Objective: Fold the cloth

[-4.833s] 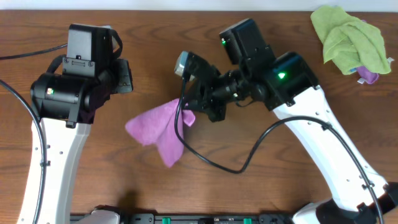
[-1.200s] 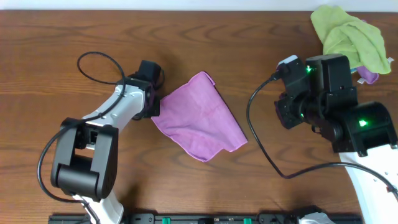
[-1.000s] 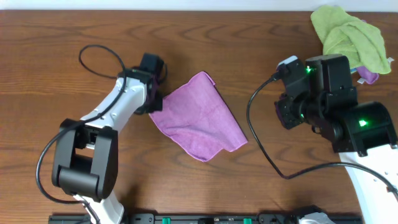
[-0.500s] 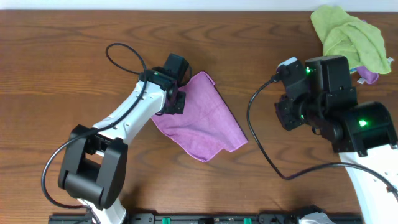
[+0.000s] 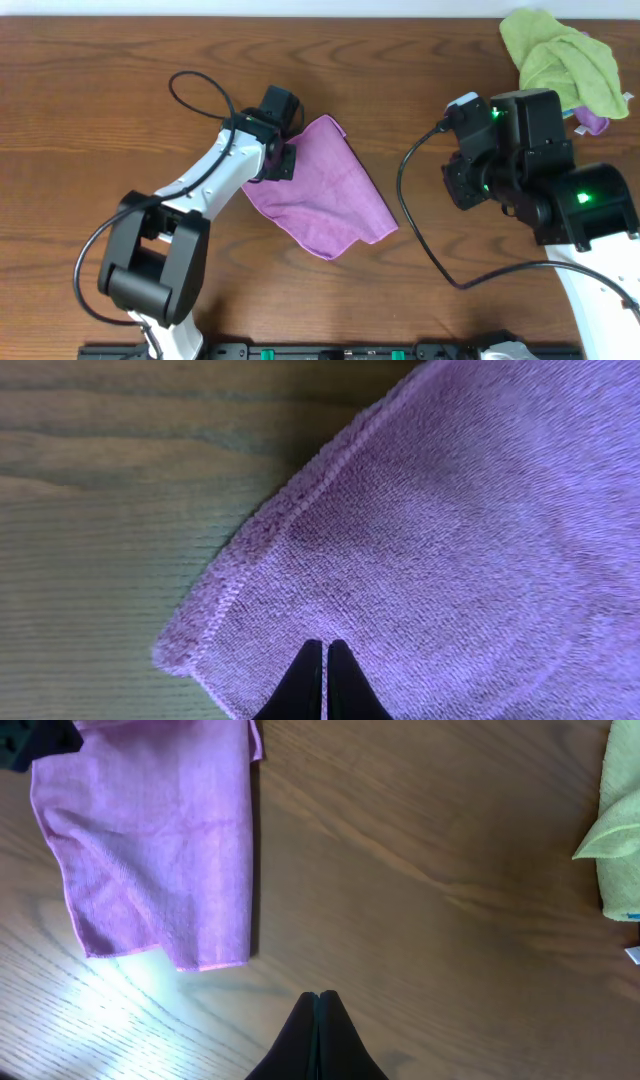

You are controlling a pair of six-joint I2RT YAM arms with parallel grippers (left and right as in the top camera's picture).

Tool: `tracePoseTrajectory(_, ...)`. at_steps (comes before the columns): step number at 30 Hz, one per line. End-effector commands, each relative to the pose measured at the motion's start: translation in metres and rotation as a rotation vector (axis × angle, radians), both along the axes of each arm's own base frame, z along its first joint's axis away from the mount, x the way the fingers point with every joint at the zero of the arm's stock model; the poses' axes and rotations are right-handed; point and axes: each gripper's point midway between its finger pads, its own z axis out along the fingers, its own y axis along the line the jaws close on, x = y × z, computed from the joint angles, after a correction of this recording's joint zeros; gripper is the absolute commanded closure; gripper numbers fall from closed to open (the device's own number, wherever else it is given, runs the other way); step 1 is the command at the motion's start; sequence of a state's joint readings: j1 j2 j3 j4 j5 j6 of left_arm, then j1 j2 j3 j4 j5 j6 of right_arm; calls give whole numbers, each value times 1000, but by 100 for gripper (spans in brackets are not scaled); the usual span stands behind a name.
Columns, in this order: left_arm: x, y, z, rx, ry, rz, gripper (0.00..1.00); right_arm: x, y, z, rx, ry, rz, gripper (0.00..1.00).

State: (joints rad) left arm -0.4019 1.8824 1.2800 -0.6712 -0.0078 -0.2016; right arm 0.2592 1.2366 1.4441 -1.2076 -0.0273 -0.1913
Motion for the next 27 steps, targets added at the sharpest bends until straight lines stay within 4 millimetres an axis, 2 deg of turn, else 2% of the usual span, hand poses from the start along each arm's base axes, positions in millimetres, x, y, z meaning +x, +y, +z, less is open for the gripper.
tracePoseTrajectory(1,-7,11,-18,56,46,-10,94,-2,0,0,11,3,-9,98)
tracePoseTrajectory(8,-10,31,-22,121,70,21,94,-2,0,0,11,3,-9,98)
tracePoseTrajectory(18,-12,36,-42,154,105,23,94,-2,-1,0,11,3,-10,98)
tracePoseTrajectory(27,5,55,-69,162,101,49,94,-2,0,0,11,3,-10,98)
